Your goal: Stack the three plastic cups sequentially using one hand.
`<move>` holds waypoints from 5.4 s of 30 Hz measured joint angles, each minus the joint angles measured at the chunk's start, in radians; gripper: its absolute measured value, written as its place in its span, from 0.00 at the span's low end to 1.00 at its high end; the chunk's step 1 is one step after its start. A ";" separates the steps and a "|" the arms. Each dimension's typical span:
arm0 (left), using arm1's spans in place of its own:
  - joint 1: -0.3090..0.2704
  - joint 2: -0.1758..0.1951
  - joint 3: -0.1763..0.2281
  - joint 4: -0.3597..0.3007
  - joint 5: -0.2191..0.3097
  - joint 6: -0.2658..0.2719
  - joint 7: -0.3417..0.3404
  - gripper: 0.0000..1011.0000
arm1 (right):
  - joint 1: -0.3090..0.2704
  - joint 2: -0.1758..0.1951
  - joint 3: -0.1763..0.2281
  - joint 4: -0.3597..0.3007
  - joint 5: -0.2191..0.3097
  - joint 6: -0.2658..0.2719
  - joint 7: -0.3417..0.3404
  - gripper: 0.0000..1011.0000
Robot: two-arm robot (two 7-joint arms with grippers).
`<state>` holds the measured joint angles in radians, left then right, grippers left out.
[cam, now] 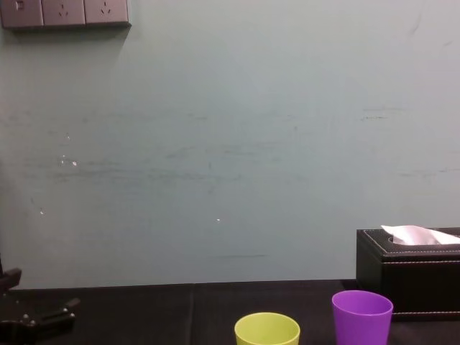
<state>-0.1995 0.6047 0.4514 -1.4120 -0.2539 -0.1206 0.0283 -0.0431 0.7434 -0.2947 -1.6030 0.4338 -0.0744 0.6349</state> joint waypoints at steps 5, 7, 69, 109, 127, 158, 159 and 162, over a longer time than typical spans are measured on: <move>0.000 0.000 0.000 0.000 0.000 0.000 0.000 1.00 | 0.017 -0.016 -0.010 0.010 0.001 0.009 -0.005 0.99; 0.000 0.000 0.000 0.000 0.000 0.000 0.000 1.00 | 0.025 -0.023 -0.013 0.016 0.001 0.013 -0.011 0.99; 0.000 0.000 0.000 0.000 0.000 0.000 0.000 1.00 | 0.117 -0.094 -0.080 0.081 -0.004 0.046 -0.029 0.75; 0.000 0.000 0.000 0.000 0.000 0.000 0.000 1.00 | 0.037 -0.056 0.049 -0.146 0.053 0.151 -0.149 0.72; 0.000 0.000 0.000 0.000 0.000 0.000 0.000 1.00 | 0.174 -0.107 0.026 -0.133 0.026 0.229 -0.216 0.72; 0.000 0.000 0.000 0.000 0.000 0.000 0.000 1.00 | 0.359 -0.224 -0.057 0.059 -0.071 0.273 -0.220 0.72; 0.000 0.000 0.000 0.000 0.000 0.000 0.000 1.00 | 0.361 -0.226 -0.059 0.063 -0.072 0.274 -0.219 0.72; 0.000 0.000 0.000 0.000 0.000 0.000 0.000 1.00 | 0.369 -0.233 -0.062 0.076 -0.078 0.275 -0.218 0.72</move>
<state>-0.1996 0.6047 0.4514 -1.4120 -0.2539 -0.1205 0.0283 0.3261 0.5108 -0.3568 -1.5271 0.3562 0.2008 0.4165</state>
